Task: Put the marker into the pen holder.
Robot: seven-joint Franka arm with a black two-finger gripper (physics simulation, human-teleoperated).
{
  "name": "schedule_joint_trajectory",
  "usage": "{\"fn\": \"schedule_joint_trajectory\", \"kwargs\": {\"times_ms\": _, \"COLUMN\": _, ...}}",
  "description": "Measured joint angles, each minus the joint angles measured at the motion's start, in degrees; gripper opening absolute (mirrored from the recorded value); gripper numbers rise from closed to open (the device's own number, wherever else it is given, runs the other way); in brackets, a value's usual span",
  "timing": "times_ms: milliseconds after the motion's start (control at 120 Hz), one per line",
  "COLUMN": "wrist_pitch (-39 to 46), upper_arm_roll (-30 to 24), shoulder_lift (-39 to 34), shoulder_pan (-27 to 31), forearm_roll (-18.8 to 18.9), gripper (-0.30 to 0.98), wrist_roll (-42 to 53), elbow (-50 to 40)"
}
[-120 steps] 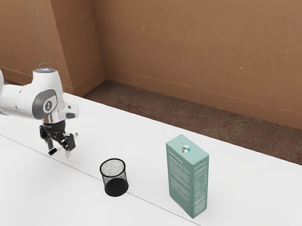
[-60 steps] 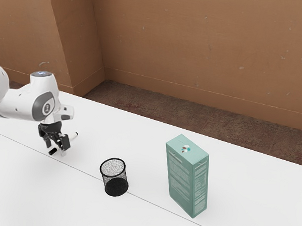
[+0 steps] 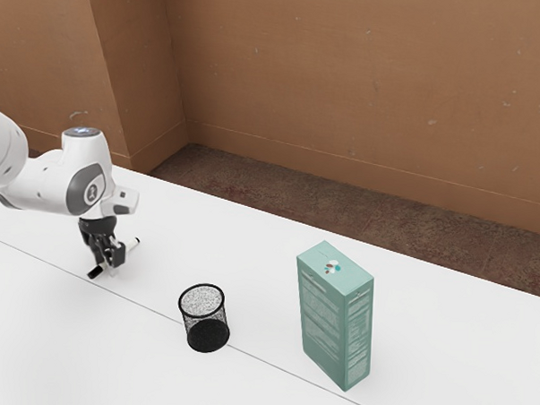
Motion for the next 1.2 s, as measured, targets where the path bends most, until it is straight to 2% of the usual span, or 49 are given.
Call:
{"fn": "schedule_joint_trajectory", "kwargs": {"times_ms": 242, "wrist_pitch": 0.0, "upper_arm_roll": 0.0, "shoulder_lift": 0.1, "shoulder_pan": 0.1, "forearm_roll": -0.7, "gripper": 0.14, "wrist_roll": 1.7, "elbow": 0.3}}
{"fn": "schedule_joint_trajectory", "kwargs": {"times_ms": 567, "wrist_pitch": 0.0, "upper_arm_roll": 0.1, "shoulder_lift": 0.0, "shoulder_pan": 0.1, "forearm_roll": -1.3, "gripper": 0.01, "wrist_roll": 2.8, "elbow": 0.3}}
{"fn": "schedule_joint_trajectory", "kwargs": {"times_ms": 717, "wrist_pitch": -1.5, "upper_arm_roll": -0.2, "shoulder_lift": -3.6, "shoulder_pan": -0.4, "forearm_roll": -1.1, "gripper": -0.03, "wrist_roll": 2.9, "elbow": 0.2}}
{"fn": "schedule_joint_trajectory", "kwargs": {"times_ms": 892, "wrist_pitch": -11.8, "upper_arm_roll": -0.4, "shoulder_lift": -16.6, "shoulder_pan": -4.4, "forearm_roll": -0.6, "gripper": -0.07, "wrist_roll": 2.4, "elbow": 0.5}}
{"fn": "schedule_joint_trajectory", "kwargs": {"times_ms": 1083, "wrist_pitch": -24.4, "upper_arm_roll": -2.7, "shoulder_lift": -22.2, "shoulder_pan": -8.0, "forearm_roll": 0.1, "gripper": -0.08, "wrist_roll": 1.3, "elbow": 1.1}}
{"fn": "schedule_joint_trajectory", "kwargs": {"times_ms": 1200, "wrist_pitch": -31.9, "upper_arm_roll": -3.8, "shoulder_lift": -24.5, "shoulder_pan": -10.8, "forearm_roll": 1.8, "gripper": -0.09, "wrist_roll": -0.4, "elbow": 1.2}}
